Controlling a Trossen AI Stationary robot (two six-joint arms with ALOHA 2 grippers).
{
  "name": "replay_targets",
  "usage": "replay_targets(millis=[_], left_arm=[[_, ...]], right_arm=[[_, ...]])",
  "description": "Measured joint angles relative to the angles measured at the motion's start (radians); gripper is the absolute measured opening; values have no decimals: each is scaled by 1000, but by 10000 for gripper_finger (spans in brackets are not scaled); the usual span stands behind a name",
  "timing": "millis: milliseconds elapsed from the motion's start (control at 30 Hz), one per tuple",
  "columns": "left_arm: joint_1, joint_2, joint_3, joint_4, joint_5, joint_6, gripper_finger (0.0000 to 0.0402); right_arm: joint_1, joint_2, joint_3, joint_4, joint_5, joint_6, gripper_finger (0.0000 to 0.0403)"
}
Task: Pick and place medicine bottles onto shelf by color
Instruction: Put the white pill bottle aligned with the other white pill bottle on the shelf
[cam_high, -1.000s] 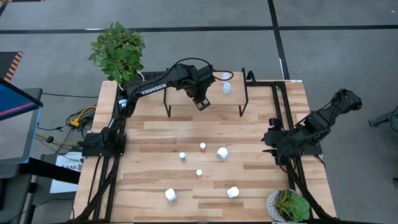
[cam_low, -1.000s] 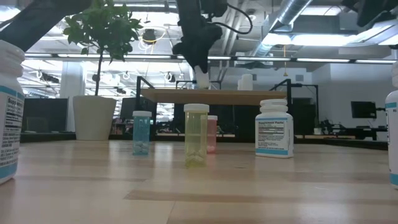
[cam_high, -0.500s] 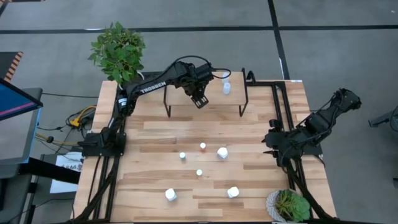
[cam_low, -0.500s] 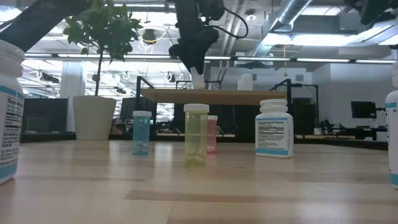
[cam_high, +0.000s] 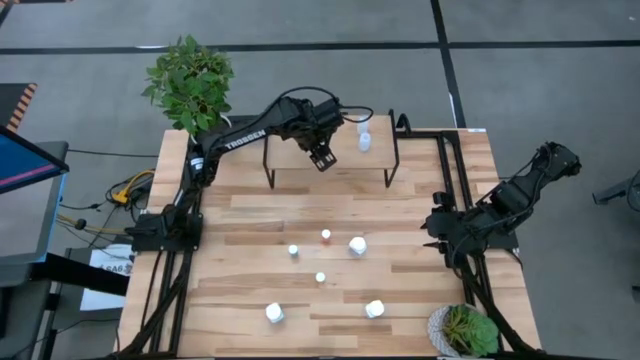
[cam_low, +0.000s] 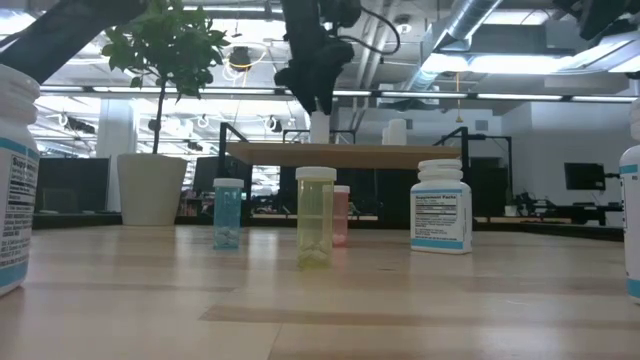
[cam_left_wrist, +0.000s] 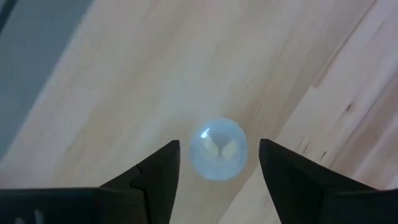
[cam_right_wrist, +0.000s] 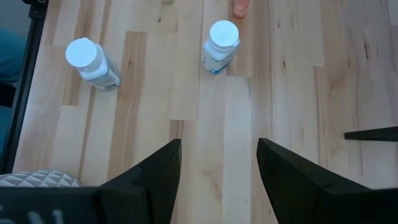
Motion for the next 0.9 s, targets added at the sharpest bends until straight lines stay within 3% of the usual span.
replay_targets(millis=[267,467,600,900], left_arm=[[-11,-53,4,-36,-8,3,205],[-16,-101,4,-88,-54,-9,182],[-14,-107,-7,-171,-106,-59,151],[-11,-92,-159,-107,-173,-109,64]], right_arm=[[0,0,0,1,0,-1,232],[0,0,0,3,0,0,232],[0,0,0,3,0,0,232],[0,0,0,6,1,0,232]])
